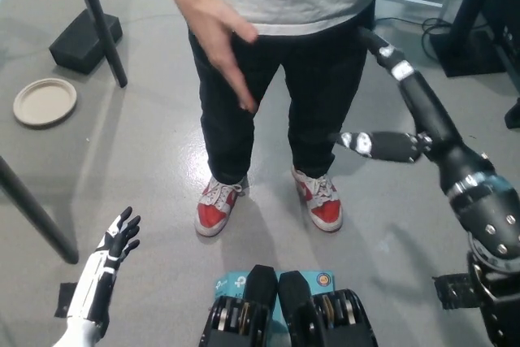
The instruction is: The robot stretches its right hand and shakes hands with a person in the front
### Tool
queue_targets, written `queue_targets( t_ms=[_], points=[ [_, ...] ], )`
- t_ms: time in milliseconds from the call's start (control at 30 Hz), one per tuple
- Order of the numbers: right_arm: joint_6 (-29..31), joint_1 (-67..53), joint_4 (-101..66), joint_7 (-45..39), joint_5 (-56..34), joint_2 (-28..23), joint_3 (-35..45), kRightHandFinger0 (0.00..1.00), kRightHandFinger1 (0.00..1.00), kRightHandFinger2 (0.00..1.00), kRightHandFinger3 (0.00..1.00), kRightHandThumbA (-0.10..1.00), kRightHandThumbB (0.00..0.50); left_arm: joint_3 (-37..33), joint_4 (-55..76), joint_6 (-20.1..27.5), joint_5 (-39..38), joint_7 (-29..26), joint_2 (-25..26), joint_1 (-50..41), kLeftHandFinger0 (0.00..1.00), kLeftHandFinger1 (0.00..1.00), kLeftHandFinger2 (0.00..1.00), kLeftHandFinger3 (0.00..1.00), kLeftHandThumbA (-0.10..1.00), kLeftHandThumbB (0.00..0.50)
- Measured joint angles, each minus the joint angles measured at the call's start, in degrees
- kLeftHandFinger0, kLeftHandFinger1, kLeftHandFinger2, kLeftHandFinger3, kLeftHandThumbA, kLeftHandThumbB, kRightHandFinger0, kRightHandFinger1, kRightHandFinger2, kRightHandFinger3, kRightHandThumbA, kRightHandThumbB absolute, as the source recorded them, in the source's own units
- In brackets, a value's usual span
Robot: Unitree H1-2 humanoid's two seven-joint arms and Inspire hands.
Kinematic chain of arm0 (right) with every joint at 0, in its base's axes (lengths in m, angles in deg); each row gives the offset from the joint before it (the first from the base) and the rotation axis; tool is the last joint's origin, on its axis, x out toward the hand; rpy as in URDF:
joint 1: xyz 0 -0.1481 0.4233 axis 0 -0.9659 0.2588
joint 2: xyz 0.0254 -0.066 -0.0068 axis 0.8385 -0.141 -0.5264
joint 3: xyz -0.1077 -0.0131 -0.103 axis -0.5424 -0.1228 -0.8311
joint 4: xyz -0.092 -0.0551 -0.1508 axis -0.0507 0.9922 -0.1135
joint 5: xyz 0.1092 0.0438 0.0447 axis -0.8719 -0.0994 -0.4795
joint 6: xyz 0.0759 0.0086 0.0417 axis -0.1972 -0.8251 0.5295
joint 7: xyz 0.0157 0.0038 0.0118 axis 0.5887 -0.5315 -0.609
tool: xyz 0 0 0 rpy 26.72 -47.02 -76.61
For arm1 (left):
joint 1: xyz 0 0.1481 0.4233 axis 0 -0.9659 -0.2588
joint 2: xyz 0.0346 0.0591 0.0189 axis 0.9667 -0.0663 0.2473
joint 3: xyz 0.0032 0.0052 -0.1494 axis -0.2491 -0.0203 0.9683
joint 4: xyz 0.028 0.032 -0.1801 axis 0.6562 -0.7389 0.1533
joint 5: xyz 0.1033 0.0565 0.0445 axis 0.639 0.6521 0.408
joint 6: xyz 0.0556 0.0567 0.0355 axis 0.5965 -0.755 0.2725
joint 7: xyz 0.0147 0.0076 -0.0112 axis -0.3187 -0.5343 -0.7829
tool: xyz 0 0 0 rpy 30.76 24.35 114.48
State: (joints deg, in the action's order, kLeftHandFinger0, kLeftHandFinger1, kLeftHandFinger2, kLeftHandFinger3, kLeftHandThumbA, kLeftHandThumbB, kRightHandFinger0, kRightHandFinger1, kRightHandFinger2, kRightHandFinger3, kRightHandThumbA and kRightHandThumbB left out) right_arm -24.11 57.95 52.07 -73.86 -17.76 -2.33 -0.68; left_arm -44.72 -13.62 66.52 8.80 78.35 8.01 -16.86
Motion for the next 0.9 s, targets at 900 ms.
queue_targets(
  t_ms=[900],
  points=[
    [13.7,-14.8,24.4,-2.1,-11.8,2.9,6.5,1.00,1.00,1.00,1.00,1.00,0.321,0.1,-1.6,0.6,-0.7,0.4,0.0,-0.6,1.00,1.00,1.00,1.00,1.00,0.156]
  ],
)
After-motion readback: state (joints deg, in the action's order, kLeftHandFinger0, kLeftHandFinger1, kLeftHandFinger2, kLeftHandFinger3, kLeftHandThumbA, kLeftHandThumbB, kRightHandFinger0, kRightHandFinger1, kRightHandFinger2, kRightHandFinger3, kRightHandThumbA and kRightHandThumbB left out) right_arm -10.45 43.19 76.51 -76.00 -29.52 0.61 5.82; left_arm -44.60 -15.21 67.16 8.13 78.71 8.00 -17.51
